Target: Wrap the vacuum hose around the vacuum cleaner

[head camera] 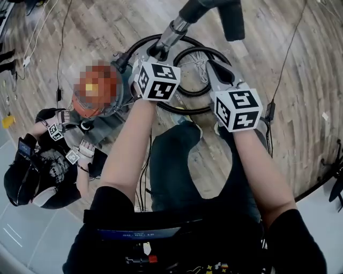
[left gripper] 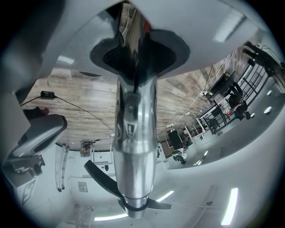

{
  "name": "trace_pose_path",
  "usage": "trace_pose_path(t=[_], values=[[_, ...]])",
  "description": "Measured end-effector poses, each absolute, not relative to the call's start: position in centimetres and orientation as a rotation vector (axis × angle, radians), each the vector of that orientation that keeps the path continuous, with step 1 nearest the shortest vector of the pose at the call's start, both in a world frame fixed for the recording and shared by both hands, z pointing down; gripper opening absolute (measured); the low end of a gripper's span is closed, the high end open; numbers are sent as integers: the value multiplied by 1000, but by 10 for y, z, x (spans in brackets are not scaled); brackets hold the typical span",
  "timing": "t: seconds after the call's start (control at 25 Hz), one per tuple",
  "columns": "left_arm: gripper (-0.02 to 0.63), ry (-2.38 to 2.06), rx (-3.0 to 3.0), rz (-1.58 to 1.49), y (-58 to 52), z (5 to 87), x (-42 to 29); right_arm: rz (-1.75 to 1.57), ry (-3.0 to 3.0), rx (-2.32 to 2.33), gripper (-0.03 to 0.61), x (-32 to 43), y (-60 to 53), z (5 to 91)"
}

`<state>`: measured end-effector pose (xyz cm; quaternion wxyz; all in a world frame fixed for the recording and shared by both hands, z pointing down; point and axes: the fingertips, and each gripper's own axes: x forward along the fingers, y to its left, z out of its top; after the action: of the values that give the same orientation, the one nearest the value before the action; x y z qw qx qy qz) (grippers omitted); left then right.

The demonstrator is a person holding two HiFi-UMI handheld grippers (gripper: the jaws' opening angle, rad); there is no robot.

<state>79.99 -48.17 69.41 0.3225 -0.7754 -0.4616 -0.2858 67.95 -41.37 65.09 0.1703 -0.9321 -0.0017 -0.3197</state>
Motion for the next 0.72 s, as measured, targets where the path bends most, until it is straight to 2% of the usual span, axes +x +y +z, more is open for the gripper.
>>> trace_pose_path(t=[0.24,0.72], values=[[144,-1209,-2047,-716,-455,826,828,-932,46,-2676,23,694,-411,781],[144,-1204,-2119,-632,-358,1012,895,-865,-58,-2775,23,772,-320,974]])
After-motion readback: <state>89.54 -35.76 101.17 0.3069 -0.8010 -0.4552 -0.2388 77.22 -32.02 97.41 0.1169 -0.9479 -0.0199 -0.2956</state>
